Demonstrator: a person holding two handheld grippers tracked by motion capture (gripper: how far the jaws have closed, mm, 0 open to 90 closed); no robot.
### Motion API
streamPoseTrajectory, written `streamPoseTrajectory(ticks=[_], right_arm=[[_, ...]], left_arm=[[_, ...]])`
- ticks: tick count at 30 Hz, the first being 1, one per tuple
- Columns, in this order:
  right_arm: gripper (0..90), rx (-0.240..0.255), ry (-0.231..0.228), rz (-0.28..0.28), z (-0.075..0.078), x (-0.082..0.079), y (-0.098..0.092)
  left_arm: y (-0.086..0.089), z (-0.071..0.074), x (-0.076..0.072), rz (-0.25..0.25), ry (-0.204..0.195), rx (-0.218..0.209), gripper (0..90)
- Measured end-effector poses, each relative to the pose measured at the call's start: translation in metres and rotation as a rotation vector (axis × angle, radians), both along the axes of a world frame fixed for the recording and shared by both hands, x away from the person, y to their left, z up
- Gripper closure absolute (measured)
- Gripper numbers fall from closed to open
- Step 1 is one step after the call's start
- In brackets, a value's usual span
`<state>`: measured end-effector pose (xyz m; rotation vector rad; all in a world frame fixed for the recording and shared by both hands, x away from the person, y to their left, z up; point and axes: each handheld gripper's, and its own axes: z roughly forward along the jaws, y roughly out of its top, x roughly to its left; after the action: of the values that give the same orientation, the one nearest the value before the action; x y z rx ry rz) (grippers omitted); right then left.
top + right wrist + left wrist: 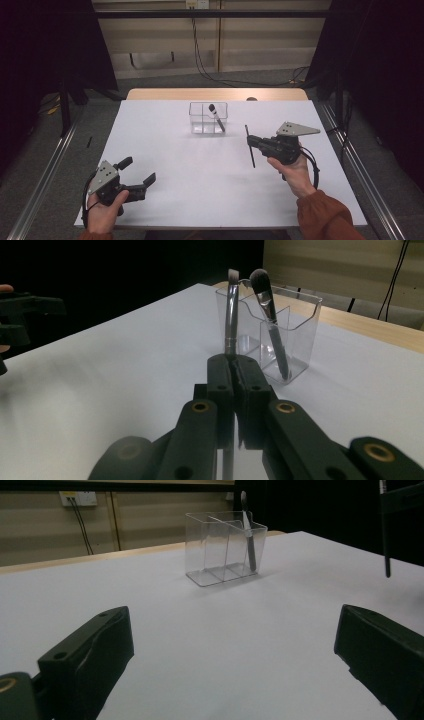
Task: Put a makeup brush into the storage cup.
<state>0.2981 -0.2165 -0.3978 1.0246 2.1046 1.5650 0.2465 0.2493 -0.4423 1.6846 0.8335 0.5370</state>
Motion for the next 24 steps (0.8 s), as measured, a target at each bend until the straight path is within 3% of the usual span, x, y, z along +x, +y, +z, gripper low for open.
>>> streamPoseTrajectory(ticks=[12, 24], right_arm=[[86.7, 0.043, -0.037, -0.016, 0.014, 0.025, 0.01], [86.7, 0.039, -0.049, -0.043, 0.026, 0.054, 0.015]], left_arm=[[0.001, -0.001, 0.001, 0.002, 0.001, 0.008, 2.5], [0.001, -0.001, 0.001, 0.0, 0.005, 0.008, 2.4]])
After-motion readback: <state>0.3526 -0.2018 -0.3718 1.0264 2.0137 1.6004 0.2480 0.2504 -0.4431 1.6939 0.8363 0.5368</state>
